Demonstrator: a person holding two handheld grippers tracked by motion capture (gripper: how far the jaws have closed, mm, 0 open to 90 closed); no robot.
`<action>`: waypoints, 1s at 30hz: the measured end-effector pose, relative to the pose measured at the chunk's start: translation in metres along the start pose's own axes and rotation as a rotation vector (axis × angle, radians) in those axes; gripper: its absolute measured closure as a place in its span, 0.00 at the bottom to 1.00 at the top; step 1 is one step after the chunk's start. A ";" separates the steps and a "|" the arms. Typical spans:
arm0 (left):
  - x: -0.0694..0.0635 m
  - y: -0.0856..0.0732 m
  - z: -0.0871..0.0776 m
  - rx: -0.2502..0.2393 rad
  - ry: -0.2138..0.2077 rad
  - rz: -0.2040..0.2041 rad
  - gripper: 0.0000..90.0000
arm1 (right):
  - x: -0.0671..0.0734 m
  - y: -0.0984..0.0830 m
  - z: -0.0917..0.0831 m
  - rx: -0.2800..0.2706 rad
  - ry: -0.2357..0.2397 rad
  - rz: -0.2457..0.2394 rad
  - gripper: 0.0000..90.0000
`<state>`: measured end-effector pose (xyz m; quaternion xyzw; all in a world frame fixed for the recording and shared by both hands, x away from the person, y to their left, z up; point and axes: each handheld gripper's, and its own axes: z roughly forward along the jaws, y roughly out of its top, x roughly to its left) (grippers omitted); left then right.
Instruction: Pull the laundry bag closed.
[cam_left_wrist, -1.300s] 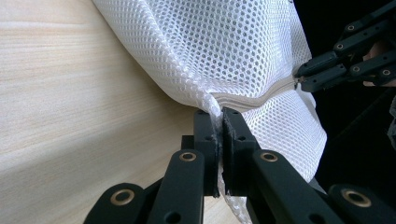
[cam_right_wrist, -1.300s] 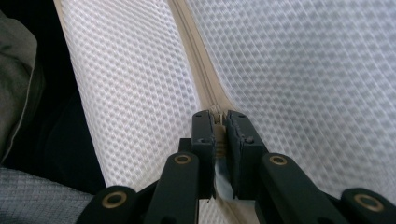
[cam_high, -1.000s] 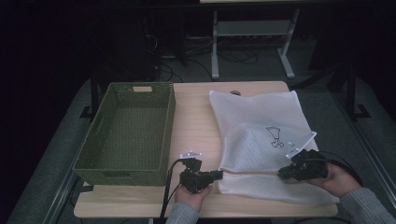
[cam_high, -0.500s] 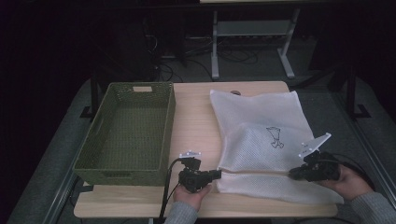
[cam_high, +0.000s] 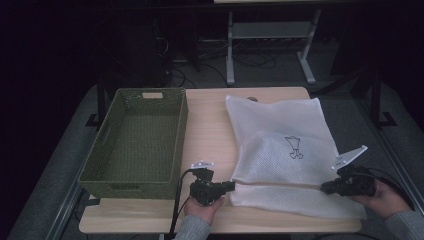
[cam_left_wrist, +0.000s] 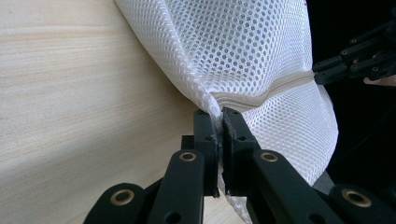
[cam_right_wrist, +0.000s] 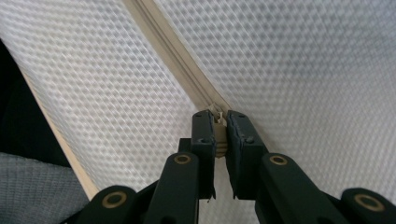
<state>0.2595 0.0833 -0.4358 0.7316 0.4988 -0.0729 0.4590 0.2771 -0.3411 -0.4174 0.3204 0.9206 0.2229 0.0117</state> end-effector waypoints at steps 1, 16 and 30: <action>0.000 0.000 0.000 0.001 0.000 0.001 0.96 | -0.001 -0.002 0.000 0.003 -0.003 0.007 0.91; 0.003 -0.001 -0.002 -0.007 0.010 0.000 0.96 | -0.023 -0.034 0.000 0.041 -0.059 0.095 0.91; 0.006 -0.003 -0.004 -0.007 0.006 -0.009 0.96 | -0.036 -0.055 -0.007 0.051 -0.112 0.158 0.91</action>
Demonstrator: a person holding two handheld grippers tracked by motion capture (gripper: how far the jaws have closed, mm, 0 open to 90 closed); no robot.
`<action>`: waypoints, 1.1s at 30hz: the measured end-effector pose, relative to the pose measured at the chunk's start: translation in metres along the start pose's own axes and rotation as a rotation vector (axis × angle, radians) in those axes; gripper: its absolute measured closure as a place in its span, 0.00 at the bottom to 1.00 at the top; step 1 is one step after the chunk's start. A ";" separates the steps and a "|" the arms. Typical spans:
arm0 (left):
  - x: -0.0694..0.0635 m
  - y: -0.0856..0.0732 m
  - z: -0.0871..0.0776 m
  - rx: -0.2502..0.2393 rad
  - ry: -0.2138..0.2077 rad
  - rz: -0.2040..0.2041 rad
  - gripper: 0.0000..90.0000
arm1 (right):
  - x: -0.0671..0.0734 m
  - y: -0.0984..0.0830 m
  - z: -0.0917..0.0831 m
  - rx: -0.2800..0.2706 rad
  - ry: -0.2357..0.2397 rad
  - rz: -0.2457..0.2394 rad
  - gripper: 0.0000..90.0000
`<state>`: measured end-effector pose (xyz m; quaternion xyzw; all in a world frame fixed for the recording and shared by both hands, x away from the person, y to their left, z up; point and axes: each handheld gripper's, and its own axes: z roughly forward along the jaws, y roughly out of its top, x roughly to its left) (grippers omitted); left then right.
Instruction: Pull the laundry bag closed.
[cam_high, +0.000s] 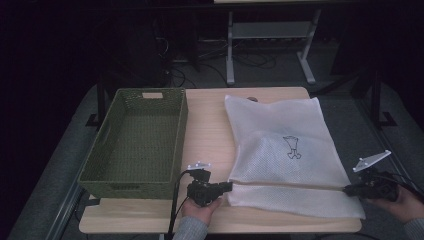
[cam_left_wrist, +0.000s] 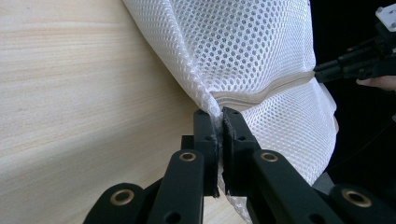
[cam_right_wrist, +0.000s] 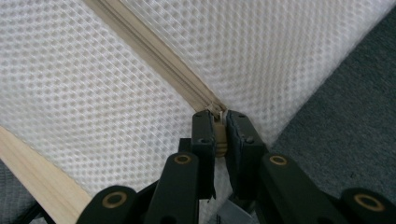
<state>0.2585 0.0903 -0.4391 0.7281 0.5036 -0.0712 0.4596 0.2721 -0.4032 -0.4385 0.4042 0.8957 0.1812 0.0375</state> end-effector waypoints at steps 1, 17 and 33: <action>0.001 0.000 0.000 0.002 -0.004 -0.005 0.96 | -0.001 -0.002 -0.001 -0.004 0.005 0.006 0.91; 0.004 0.000 -0.002 0.004 0.005 -0.016 0.90 | 0.013 0.014 -0.003 -0.050 0.032 -0.041 0.76; 0.009 0.006 -0.017 -0.015 0.006 0.004 0.74 | 0.037 0.048 -0.015 -0.141 0.055 -0.101 0.67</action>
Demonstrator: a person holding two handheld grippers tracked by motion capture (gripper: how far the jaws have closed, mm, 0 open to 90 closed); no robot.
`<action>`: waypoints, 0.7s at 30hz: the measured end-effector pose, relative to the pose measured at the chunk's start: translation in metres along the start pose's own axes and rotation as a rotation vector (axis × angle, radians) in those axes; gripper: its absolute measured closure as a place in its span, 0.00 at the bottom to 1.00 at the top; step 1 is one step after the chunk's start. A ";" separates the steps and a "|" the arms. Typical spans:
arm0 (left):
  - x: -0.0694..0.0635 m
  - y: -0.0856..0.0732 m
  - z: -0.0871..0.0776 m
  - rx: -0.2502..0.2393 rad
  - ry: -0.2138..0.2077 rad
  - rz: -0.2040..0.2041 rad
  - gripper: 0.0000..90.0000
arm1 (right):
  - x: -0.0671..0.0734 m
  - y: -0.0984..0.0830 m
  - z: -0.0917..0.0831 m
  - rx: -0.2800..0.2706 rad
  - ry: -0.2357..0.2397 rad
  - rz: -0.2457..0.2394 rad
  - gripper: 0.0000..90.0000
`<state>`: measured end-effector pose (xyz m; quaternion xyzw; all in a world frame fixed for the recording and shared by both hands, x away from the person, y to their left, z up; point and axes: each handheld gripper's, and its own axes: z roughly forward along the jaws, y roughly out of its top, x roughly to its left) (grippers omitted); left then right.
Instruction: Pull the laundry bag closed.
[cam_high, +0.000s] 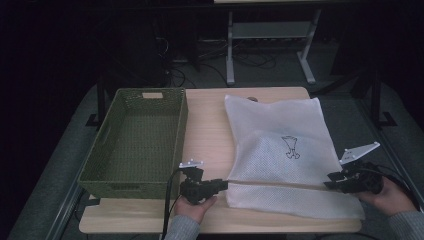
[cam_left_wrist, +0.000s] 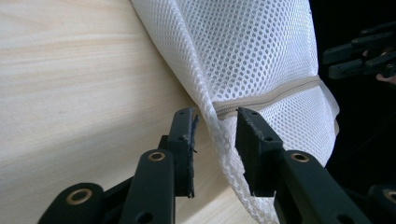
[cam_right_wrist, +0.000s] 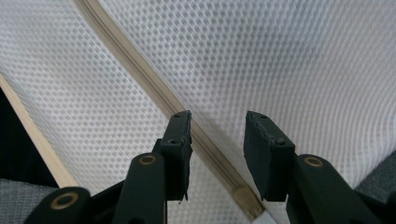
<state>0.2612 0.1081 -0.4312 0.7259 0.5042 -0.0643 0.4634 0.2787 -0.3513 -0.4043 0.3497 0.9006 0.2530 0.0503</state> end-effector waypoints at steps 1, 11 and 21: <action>0.000 0.001 0.000 -0.001 -0.001 0.007 0.73 | 0.001 0.003 0.000 -0.003 -0.001 -0.007 0.66; 0.002 0.004 0.001 -0.002 -0.018 0.040 0.66 | 0.010 0.021 0.003 -0.038 0.019 -0.028 0.62; 0.002 0.002 0.001 -0.001 -0.029 0.066 0.61 | 0.015 0.031 0.009 -0.063 0.037 -0.030 0.58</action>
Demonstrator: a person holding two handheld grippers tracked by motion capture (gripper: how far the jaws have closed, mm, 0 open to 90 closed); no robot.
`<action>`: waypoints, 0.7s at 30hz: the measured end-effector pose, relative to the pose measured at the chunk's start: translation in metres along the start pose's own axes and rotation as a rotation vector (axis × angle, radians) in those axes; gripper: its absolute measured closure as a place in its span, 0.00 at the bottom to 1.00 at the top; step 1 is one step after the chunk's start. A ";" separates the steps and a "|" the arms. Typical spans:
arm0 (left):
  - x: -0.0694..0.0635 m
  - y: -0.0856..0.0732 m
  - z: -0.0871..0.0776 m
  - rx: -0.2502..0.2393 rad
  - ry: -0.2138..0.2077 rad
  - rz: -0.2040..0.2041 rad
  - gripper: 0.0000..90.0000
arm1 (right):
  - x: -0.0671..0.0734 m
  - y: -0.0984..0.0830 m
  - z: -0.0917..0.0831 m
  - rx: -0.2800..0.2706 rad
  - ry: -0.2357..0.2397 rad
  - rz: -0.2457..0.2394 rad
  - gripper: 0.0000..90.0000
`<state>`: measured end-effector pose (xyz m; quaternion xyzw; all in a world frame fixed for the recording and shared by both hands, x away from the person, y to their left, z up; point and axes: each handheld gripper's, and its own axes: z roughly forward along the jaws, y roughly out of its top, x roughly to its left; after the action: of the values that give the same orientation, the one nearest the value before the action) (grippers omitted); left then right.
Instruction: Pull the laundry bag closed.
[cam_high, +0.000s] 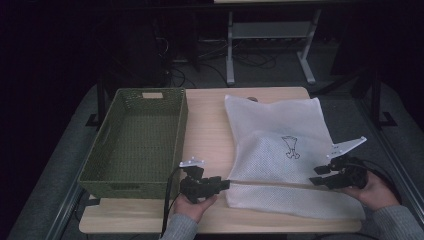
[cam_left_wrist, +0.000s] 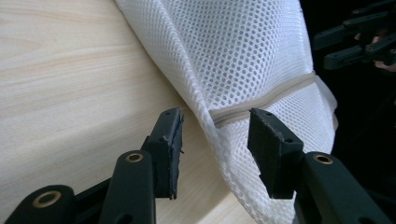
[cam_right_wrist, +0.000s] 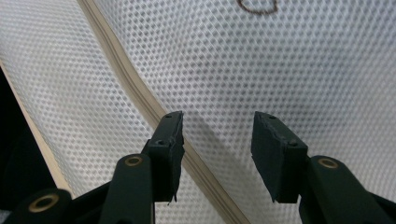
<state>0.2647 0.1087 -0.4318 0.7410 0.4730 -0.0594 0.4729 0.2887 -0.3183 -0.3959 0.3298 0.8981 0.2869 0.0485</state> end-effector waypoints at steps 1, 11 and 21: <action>0.000 0.000 0.000 0.001 0.005 0.006 0.60 | 0.001 0.001 0.000 -0.006 0.003 -0.007 0.58; 0.002 -0.003 -0.006 -0.016 -0.003 0.018 0.56 | 0.013 0.022 0.003 -0.030 0.011 -0.042 0.55; 0.004 -0.007 -0.013 -0.019 0.003 0.051 0.54 | 0.022 0.037 0.014 -0.038 0.025 -0.064 0.52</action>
<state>0.2567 0.1219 -0.4315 0.7485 0.4552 -0.0415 0.4804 0.2969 -0.2752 -0.3847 0.2965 0.9031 0.3062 0.0528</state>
